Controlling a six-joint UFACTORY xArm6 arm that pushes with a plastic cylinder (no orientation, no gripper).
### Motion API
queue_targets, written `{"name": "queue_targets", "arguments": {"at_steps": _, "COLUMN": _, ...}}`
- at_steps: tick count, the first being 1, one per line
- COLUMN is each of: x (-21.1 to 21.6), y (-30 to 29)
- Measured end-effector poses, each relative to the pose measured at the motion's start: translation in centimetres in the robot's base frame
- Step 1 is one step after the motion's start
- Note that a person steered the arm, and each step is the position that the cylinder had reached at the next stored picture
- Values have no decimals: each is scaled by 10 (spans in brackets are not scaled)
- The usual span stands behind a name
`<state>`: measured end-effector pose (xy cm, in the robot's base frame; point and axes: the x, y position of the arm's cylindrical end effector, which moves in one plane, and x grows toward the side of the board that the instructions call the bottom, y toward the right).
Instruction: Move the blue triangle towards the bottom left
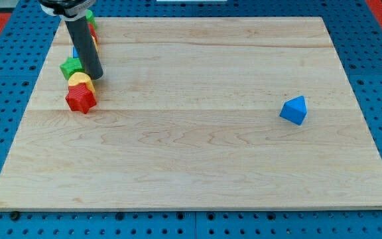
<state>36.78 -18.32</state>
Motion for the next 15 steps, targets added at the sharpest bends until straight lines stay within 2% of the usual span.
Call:
{"name": "queue_targets", "arguments": {"at_steps": 3, "x": 12, "y": 2}}
{"name": "queue_targets", "arguments": {"at_steps": 4, "x": 12, "y": 44}}
{"name": "queue_targets", "arguments": {"at_steps": 6, "x": 11, "y": 187}}
{"name": "queue_targets", "arguments": {"at_steps": 8, "x": 9, "y": 359}}
{"name": "queue_targets", "arguments": {"at_steps": 9, "x": 22, "y": 427}}
{"name": "queue_targets", "arguments": {"at_steps": 10, "x": 53, "y": 468}}
{"name": "queue_targets", "arguments": {"at_steps": 13, "x": 88, "y": 350}}
{"name": "queue_targets", "arguments": {"at_steps": 15, "x": 95, "y": 273}}
